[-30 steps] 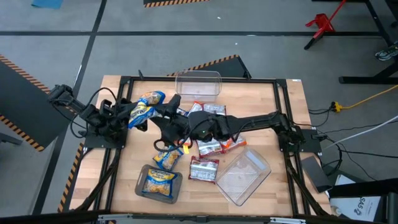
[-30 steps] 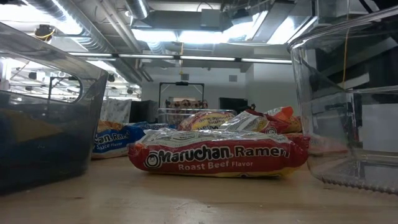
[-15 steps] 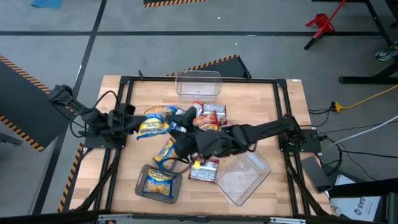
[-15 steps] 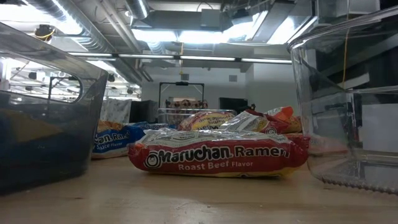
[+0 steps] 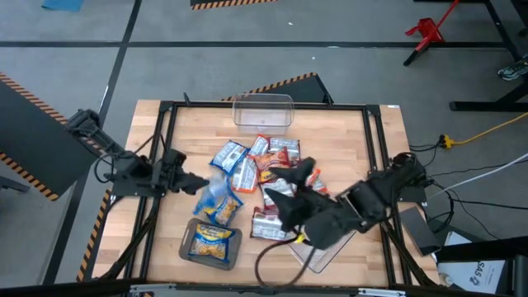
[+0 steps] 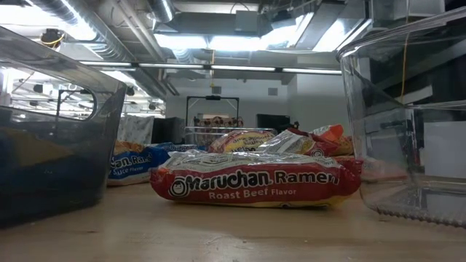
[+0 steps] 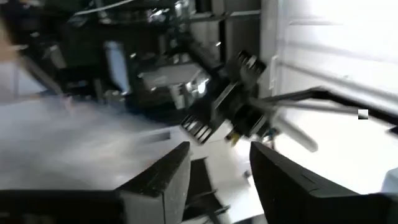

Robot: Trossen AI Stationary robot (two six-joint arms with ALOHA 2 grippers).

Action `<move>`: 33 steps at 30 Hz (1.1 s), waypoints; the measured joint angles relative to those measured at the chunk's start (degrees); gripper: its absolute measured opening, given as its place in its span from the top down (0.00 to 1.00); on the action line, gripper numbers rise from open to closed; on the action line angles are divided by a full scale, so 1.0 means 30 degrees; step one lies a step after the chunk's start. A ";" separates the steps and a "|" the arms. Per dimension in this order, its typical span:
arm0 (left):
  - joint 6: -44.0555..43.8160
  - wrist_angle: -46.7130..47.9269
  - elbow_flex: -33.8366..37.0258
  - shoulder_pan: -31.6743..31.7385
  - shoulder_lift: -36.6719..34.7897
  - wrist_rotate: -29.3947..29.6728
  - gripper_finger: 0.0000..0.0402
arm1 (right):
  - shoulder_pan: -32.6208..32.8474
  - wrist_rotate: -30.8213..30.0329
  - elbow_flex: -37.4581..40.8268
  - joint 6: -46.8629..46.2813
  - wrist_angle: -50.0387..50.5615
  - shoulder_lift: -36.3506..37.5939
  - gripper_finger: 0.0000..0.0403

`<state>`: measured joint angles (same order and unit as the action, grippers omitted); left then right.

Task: Sort Maruchan noodles
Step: Put the blue noodle pack into the black bin

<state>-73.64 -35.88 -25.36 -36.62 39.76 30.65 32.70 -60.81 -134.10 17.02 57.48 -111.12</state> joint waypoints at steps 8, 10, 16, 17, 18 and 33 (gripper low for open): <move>-0.1598 0.3888 0.0007 -0.1206 0.0097 0.1088 0.73 | 0.0263 0.3181 -0.0015 -0.8939 0.5214 0.0070 0.33; -0.1085 0.5008 0.0007 -0.1233 0.0119 0.1086 0.73 | -0.0228 0.5138 -0.0015 -1.0642 0.6175 -0.0071 0.33; 0.1013 0.7536 0.0015 -0.0963 0.0105 0.0474 0.73 | -0.1306 0.8251 -0.0015 -1.1501 0.6583 -0.1081 0.33; 0.1541 0.7751 0.0015 -0.0922 0.0105 0.0133 0.73 | -0.1482 0.8493 -0.0015 -1.1126 0.6573 -0.1365 0.33; 0.2150 0.7894 0.0015 -0.0913 0.0105 -0.0161 0.73 | -0.1601 0.8685 -0.0015 -1.0717 0.6601 -0.1673 0.33; 0.4716 2.5961 -0.7736 0.1591 -0.2451 -0.0609 0.73 | -0.3600 1.2182 -0.0007 -0.8010 0.5352 -0.2808 0.33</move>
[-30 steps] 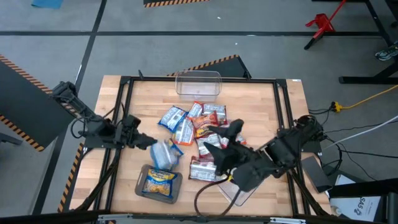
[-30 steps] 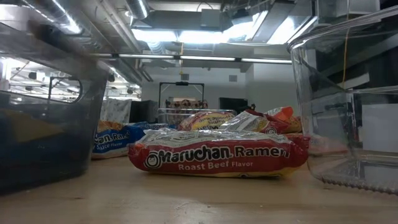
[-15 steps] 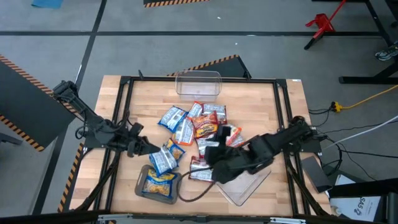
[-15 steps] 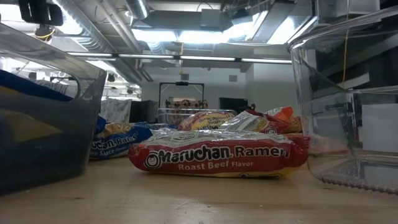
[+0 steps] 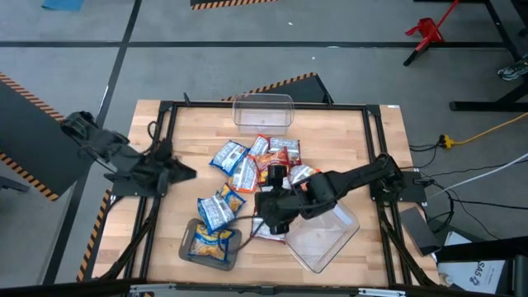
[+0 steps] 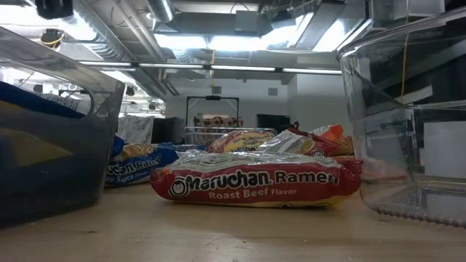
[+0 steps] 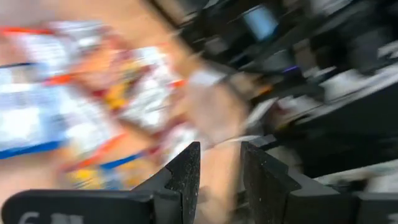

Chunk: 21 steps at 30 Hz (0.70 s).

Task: Sort Maruchan noodles
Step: Put the blue noodle pack into the black bin

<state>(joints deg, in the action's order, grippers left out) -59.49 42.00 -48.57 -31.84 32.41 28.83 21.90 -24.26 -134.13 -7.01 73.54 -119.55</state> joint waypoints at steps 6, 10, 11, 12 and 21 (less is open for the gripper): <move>-0.0969 0.4544 -0.0651 0.0624 0.0985 -0.1243 0.71 | -0.0616 0.1522 -0.0007 -0.0057 0.0022 0.0000 0.33; -0.0934 0.4728 0.0184 0.1020 0.1105 -0.2724 0.62 | -0.0857 0.1525 -0.0007 -0.0058 0.0169 0.0000 0.33; -0.0942 0.4695 0.0414 0.1116 0.1110 -0.2867 0.59 | -0.0887 0.1590 -0.0007 -0.0053 0.0208 0.0000 0.33; -0.0996 0.4720 0.0667 0.1194 0.1091 -0.3033 0.57 | -0.0985 0.1687 -0.0007 -0.0052 0.0248 0.0000 0.33; -0.1102 0.3866 0.3432 0.2388 0.1553 -0.4632 0.36 | -0.1207 0.1964 -0.0007 -0.0044 0.0408 0.0000 0.33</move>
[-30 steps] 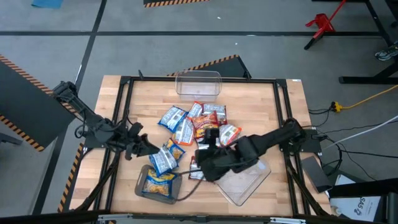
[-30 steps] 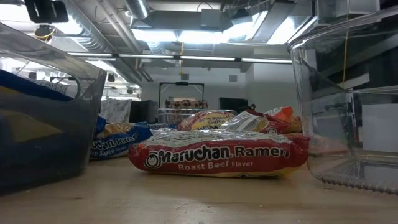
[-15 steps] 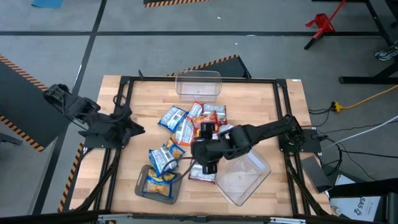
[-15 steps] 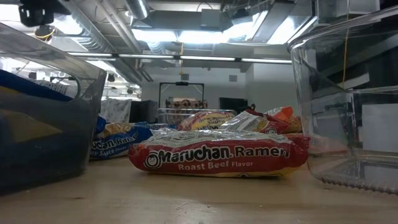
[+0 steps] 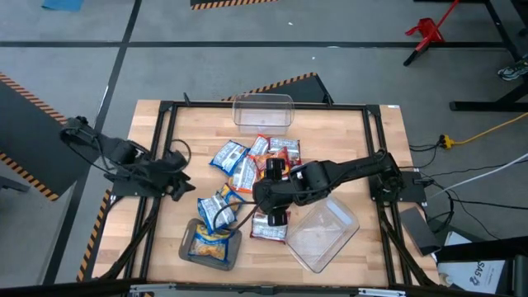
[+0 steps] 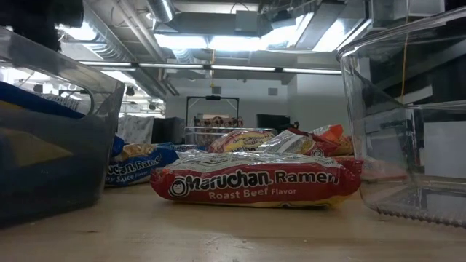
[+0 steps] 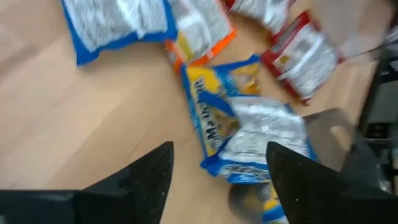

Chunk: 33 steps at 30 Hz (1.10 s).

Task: Sort Maruchan noodles
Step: Put the blue noodle pack into the black bin

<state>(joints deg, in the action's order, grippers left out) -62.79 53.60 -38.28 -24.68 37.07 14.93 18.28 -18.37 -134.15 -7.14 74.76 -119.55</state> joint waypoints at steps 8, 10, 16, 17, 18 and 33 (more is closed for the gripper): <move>-0.0284 -0.3421 0.2613 0.1093 0.0753 -0.1648 0.29 | 0.0007 0.0006 0.0000 -0.0007 -0.0007 0.0000 0.33; -0.0793 -0.3571 0.3184 0.1297 0.0853 -0.1960 0.28 | 0.0020 0.0006 0.0000 -0.0013 -0.0012 0.0000 0.33; -0.1541 -0.5945 0.4721 0.1819 0.0878 -0.2835 0.27 | 0.0022 0.0502 0.0000 -0.0094 -0.0007 0.0000 0.33; -0.1588 -0.6672 0.4925 0.1894 0.0878 -0.3116 0.27 | 0.0022 0.0516 0.0000 -0.0109 -0.0007 0.0000 0.33; -0.1689 -0.7339 0.5156 0.1967 0.0878 -0.3384 0.27 | 0.0022 0.0511 0.0000 -0.0109 -0.0007 0.0000 0.33; -0.3392 -1.1824 0.7410 0.2139 0.0915 -0.5283 0.28 | 0.0029 0.0823 0.0000 -0.0096 0.0037 0.0000 0.33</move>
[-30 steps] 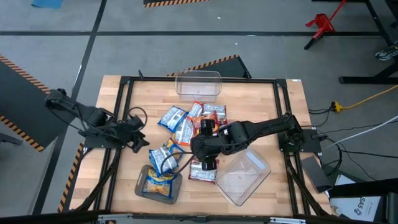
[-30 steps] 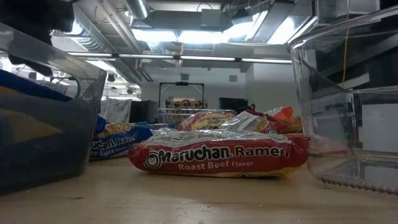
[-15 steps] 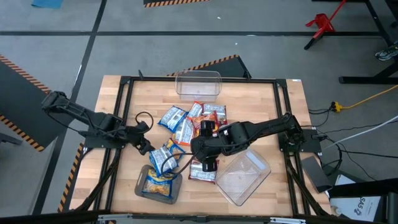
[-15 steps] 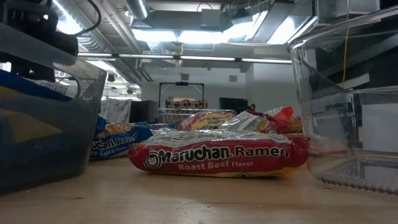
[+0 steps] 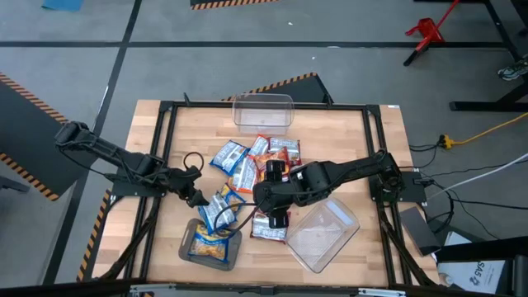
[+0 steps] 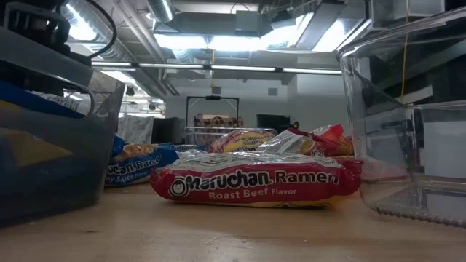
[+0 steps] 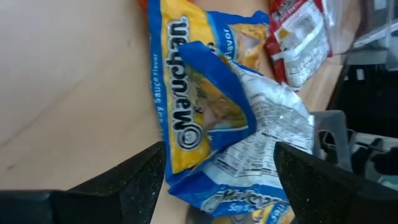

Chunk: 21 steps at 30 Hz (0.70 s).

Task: Sort Maruchan noodles
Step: Put the blue noodle pack into the black bin

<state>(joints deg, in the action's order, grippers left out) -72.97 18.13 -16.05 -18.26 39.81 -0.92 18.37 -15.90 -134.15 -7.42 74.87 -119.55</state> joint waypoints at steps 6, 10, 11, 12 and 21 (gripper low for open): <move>-0.1053 -0.1782 0.0773 -0.0007 -0.0004 -0.0183 0.29 | 0.0000 -0.0008 0.0000 0.0048 -0.0070 0.0000 0.33; -0.2156 -0.3409 0.1612 0.0000 0.0051 -0.0069 0.29 | 0.0000 -0.0008 0.0000 0.0052 -0.0070 0.0000 0.33; -0.2460 -0.3747 0.1740 0.0000 0.0081 -0.0063 0.29 | 0.0000 -0.0008 0.0000 0.0055 -0.0068 0.0000 0.33; -0.2750 -0.3923 0.1850 0.0000 0.0103 -0.0131 0.29 | 0.0000 -0.0013 0.0000 0.0059 -0.0066 0.0000 0.33; -0.4754 -0.3963 0.2117 0.0000 0.0392 -0.0319 0.38 | 0.0000 -0.0489 0.0000 0.0074 -0.0066 0.0000 0.33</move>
<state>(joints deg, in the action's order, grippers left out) -87.23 6.24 -9.69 -18.26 40.99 -1.87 18.37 -17.37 -134.15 -7.20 74.67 -119.55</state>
